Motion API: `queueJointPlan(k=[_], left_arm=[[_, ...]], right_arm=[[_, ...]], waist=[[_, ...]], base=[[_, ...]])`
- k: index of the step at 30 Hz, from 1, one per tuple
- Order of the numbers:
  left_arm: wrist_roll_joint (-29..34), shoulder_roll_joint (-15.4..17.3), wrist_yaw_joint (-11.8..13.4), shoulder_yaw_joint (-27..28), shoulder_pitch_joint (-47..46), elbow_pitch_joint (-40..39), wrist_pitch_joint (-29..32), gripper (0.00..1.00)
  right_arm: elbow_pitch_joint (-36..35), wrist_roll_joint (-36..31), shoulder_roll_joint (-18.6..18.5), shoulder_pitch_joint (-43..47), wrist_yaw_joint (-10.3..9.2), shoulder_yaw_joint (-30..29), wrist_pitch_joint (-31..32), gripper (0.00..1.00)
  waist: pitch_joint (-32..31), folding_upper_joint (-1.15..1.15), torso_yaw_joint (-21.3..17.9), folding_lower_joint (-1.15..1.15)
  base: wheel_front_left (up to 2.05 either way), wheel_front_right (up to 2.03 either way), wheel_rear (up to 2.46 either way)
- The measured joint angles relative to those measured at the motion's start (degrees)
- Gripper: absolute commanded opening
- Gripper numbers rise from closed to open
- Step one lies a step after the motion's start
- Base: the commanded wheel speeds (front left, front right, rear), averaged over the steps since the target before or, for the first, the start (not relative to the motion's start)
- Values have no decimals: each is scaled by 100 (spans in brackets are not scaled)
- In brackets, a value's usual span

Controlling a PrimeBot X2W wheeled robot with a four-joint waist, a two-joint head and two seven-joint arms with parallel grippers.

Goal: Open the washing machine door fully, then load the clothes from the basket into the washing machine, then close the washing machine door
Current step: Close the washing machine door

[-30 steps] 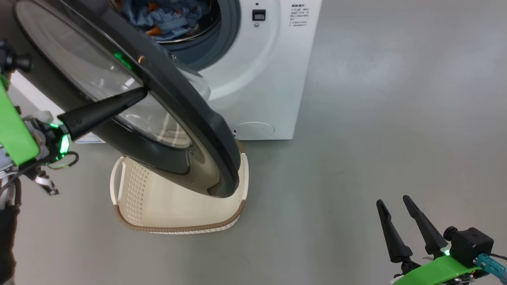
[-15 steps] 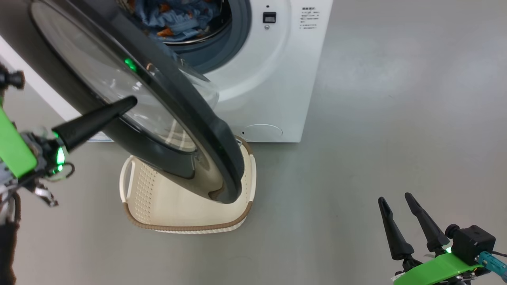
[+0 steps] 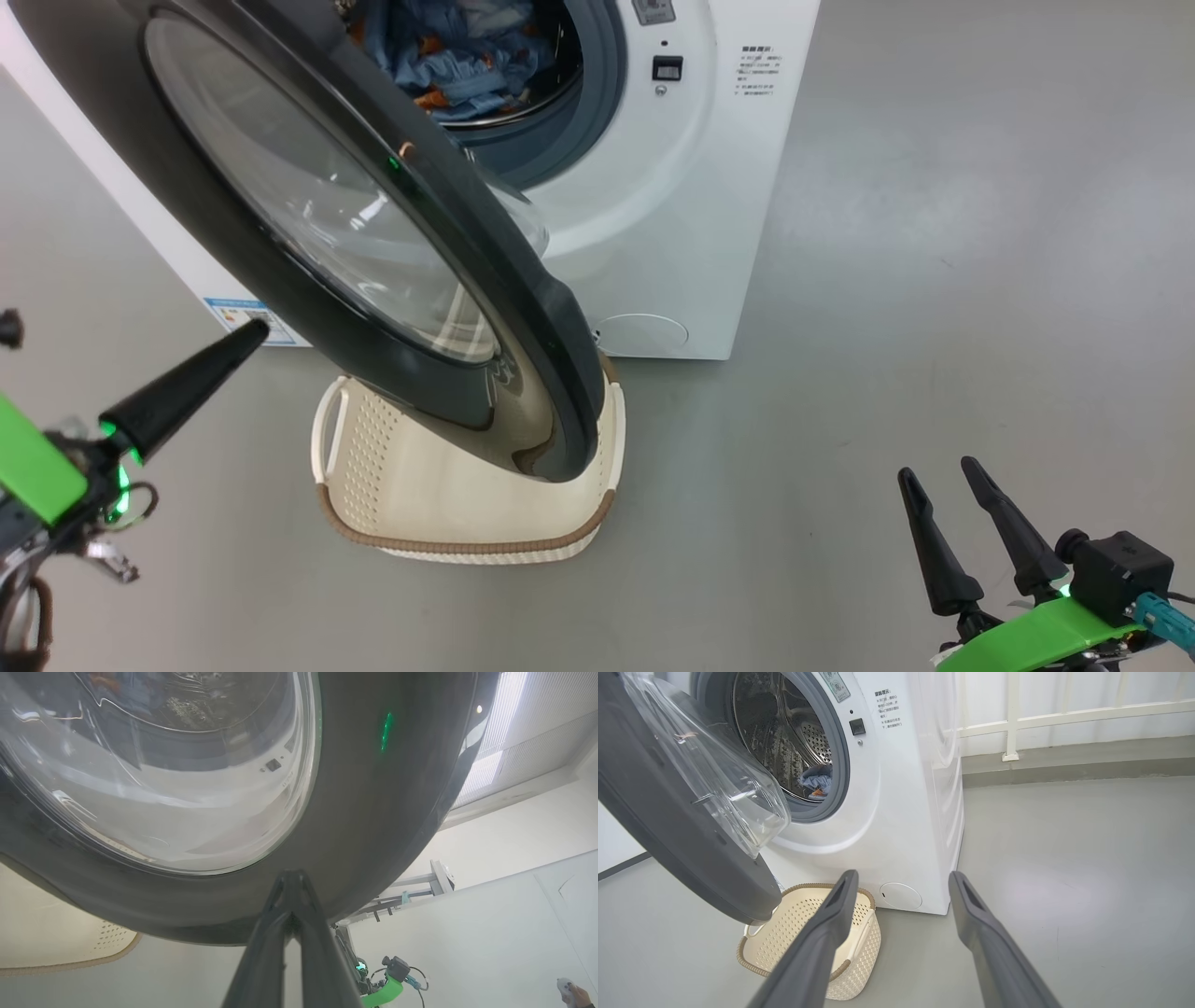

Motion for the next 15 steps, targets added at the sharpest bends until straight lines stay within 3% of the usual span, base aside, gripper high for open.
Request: queueJointPlan(k=[1,4,5,6,15], left_arm=[[9,0,0,40,94,-16,-92,5],[101,2,0,108,388,-35,-360,50],[148,5,0,114,493,-41,-459,96],[169,10,0,116,599,-45,-545,100],[700,209,0,-164,1363,-34,-1756,100]], right_arm=[[1,0,-15,1,0,2,0,100],[4,1,-47,1,0,8,0,100],[7,2,-59,1,0,9,0,100],[7,2,-67,2,0,9,0,100],[22,5,-141,20,0,0,0,100]], waist=[[-10,0,5,0],[-32,0,8,0],[-36,0,7,0],[-39,0,6,0],[-72,0,-23,0]], base=[[0,0,0],[0,0,0],[0,0,0],[0,0,0],[0,0,0]])
